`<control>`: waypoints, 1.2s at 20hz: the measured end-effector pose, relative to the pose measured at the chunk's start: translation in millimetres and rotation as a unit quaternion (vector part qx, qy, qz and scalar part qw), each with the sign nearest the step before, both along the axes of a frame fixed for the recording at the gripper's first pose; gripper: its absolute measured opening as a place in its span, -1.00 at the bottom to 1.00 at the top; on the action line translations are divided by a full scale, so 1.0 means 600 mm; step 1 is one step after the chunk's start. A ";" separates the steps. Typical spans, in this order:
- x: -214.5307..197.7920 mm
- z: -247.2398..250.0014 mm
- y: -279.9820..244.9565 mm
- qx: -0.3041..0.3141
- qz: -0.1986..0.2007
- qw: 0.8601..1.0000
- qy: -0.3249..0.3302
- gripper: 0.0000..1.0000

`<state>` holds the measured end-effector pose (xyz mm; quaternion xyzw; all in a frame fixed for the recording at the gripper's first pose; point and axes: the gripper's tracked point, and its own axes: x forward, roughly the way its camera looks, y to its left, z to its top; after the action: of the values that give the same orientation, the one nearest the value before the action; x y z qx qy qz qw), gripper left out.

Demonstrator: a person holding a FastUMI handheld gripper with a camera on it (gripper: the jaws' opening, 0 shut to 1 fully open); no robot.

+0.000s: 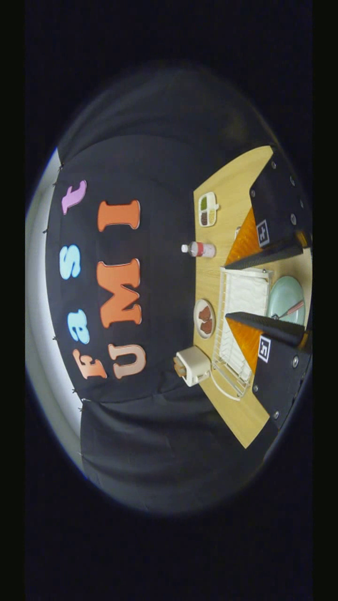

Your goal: Take the plate from the dish rack, then take the spoon from the basket and place it into the plate.

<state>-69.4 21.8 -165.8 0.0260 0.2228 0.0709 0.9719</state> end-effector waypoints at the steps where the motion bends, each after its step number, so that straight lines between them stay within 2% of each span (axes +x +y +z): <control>1: 0.009 0.022 -0.004 -0.001 -0.006 1.000 -0.016 0.21; 2: 0.016 0.044 -0.007 -0.002 -0.010 0.999 -0.033 0.43; 4: 0.030 0.083 -0.017 -0.007 -0.022 0.998 -0.065 0.71; 6: 0.037 0.117 -0.028 -0.018 -0.032 0.995 -0.093 0.84; 10: 0.058 0.173 -0.040 -0.021 -0.059 0.987 -0.146 0.93; 16: 0.064 0.222 -0.063 -0.020 -0.090 0.973 -0.209 0.94; 21: 0.067 0.247 -0.061 -0.048 -0.086 0.962 -0.253 0.93; 24: 0.066 0.247 -0.045 -0.055 -0.076 0.961 -0.260 0.93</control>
<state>-29.8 -5.2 -17.9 -0.0303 -0.0364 -0.0113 0.9988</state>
